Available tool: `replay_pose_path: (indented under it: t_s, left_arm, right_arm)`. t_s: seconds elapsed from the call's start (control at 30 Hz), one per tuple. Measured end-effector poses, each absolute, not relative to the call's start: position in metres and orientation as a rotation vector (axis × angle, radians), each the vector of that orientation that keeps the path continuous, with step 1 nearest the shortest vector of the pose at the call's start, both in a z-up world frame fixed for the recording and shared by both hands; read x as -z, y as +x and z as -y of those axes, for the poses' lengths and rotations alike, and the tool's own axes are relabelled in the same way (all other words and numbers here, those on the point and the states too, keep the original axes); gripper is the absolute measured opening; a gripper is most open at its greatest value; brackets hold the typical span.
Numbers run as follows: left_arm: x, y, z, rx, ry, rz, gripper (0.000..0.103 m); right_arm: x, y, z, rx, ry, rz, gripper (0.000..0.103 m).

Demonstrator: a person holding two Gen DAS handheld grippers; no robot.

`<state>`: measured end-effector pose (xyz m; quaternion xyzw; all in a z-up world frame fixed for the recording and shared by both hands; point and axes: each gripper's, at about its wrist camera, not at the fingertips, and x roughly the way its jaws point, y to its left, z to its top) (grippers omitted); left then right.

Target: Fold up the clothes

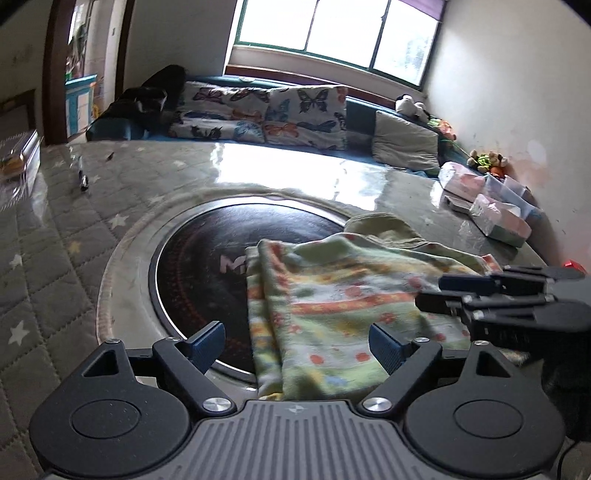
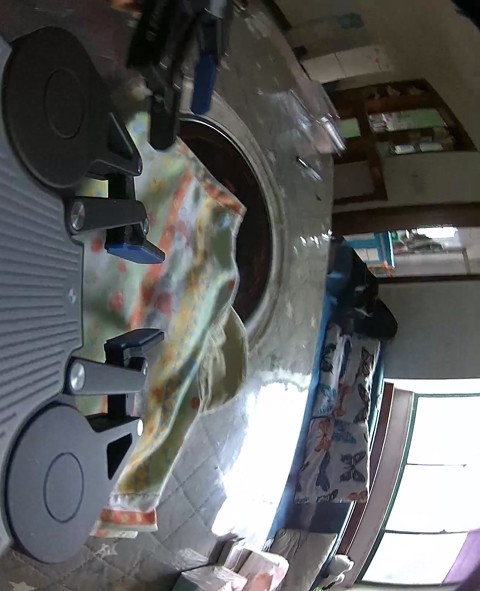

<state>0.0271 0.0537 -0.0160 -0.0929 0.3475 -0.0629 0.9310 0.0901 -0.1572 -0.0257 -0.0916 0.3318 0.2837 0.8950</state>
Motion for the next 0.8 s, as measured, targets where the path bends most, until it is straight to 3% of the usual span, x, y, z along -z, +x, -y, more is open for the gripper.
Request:
replay_pose_path:
  t_s: [0.8]
  left_arm:
    - [0.014,0.039,-0.08,0.053,-0.276,-0.749,0.087]
  right_arm:
    - [0.019,0.02,0.099,-0.857,-0.407,-0.661,0.045]
